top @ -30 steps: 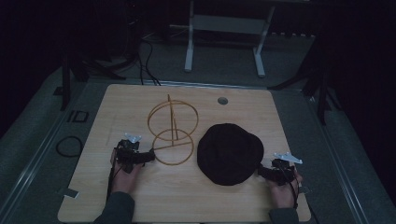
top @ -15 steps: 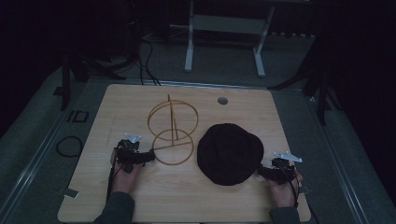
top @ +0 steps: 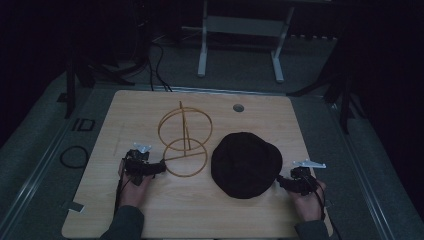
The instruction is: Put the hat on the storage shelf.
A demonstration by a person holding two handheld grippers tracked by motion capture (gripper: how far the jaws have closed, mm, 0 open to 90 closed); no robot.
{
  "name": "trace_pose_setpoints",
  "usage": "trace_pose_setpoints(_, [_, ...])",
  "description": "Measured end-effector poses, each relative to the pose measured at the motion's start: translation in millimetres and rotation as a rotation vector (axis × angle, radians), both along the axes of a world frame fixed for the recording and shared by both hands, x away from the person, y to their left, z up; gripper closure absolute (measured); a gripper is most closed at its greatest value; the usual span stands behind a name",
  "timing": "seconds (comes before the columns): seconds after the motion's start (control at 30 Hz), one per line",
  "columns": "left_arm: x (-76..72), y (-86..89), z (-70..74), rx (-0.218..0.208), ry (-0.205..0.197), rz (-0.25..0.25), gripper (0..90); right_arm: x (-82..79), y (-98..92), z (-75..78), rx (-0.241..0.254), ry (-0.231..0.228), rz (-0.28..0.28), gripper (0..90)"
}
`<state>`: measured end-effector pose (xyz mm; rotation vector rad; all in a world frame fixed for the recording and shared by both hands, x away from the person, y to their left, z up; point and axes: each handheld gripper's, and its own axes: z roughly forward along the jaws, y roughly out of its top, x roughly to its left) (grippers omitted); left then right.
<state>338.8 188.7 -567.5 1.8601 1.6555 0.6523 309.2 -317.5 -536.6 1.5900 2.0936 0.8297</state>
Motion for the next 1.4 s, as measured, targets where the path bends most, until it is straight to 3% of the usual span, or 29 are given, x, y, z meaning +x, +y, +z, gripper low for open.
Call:
trace_pose_setpoints(0.23, [0.0,0.0,0.0,0.0,0.0,0.0,1.2,1.5,2.7,20.3,-0.001,-0.046,0.024,42.6])
trace_pose_setpoints(0.4, [0.0,0.0,0.0,0.0,0.0,0.0,1.2,2.8,1.5,26.6,0.013,-0.055,0.023,45.7])
trace_pose_setpoints(0.83, [0.0,0.0,0.0,0.0,0.0,0.0,1.2,13.7,10.7,45.1,0.017,-0.073,0.085,52.1])
trace_pose_setpoints(1.07, [0.1,-0.2,-0.1,-0.002,-0.002,0.002,1.2,25.1,18.0,52.3,0.006,-0.058,0.12,56.1])
trace_pose_setpoints(1.4, [0.0,-0.1,-0.1,-0.002,-0.002,0.001,1.2,50.4,32.1,55.6,-0.037,0.027,0.167,62.2])
